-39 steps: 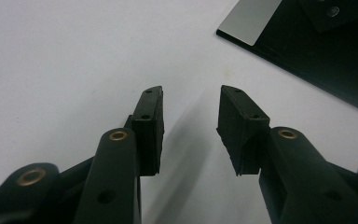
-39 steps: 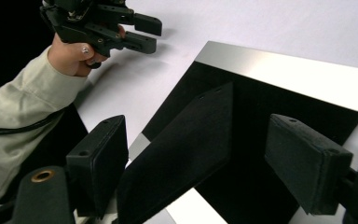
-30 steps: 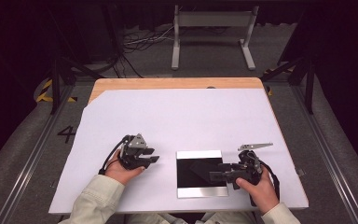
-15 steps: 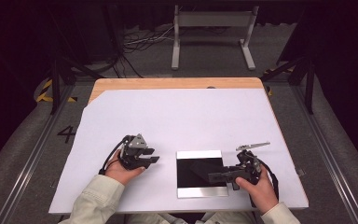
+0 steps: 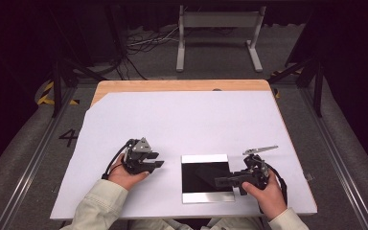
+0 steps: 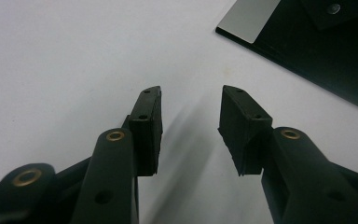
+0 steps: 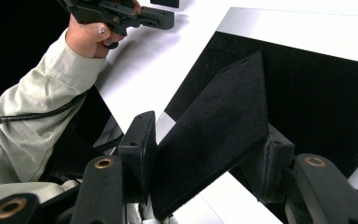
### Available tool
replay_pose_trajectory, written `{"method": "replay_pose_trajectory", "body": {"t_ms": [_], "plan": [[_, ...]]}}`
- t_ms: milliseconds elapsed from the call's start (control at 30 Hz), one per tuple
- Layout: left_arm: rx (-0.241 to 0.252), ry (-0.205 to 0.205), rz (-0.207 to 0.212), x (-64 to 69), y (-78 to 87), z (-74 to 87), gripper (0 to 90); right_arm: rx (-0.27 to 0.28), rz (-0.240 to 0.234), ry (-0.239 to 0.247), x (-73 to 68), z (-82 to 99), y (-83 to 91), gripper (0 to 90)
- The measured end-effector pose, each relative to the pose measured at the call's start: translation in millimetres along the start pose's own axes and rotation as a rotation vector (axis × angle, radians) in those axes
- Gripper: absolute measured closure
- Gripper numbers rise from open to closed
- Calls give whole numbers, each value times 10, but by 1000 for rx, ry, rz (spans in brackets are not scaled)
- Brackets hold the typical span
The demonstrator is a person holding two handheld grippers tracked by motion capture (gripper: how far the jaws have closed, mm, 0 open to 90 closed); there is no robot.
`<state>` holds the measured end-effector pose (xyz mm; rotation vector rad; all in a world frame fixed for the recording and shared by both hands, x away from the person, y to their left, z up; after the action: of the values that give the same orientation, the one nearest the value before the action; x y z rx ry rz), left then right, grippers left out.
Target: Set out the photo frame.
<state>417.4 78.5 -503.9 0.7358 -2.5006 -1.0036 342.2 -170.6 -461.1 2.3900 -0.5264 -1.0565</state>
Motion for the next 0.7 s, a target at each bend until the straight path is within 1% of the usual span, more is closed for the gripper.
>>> {"method": "replay_pose_trajectory", "body": {"t_ms": [100,233,300,467,700], "plan": [[0,-1,-1,-3,0,1,596,-3,5,4,-5,-3,3,505],[0,1,2,-3,2,1,595,-6,12,33,-15,-8,21,523],[0,-1,1,-3,1,2,595,-7,13,42,-28,-10,36,550],[0,1,1,0,3,1,594,10,23,81,-62,-39,73,617],[0,2,-1,0,0,3,593,54,37,104,-98,-94,155,717]]}}
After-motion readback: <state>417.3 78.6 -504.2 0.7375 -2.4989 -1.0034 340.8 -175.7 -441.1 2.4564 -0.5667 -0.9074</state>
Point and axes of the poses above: each handheld gripper's, and its own axes: y roughly backward along the jaws, z roughly out of its underside, x roughly to its right, the point moved 9 cm from there along -y, roughly forward along the jaws, and after that the axes turned 5 degrees about y, right-handed, at the moved point
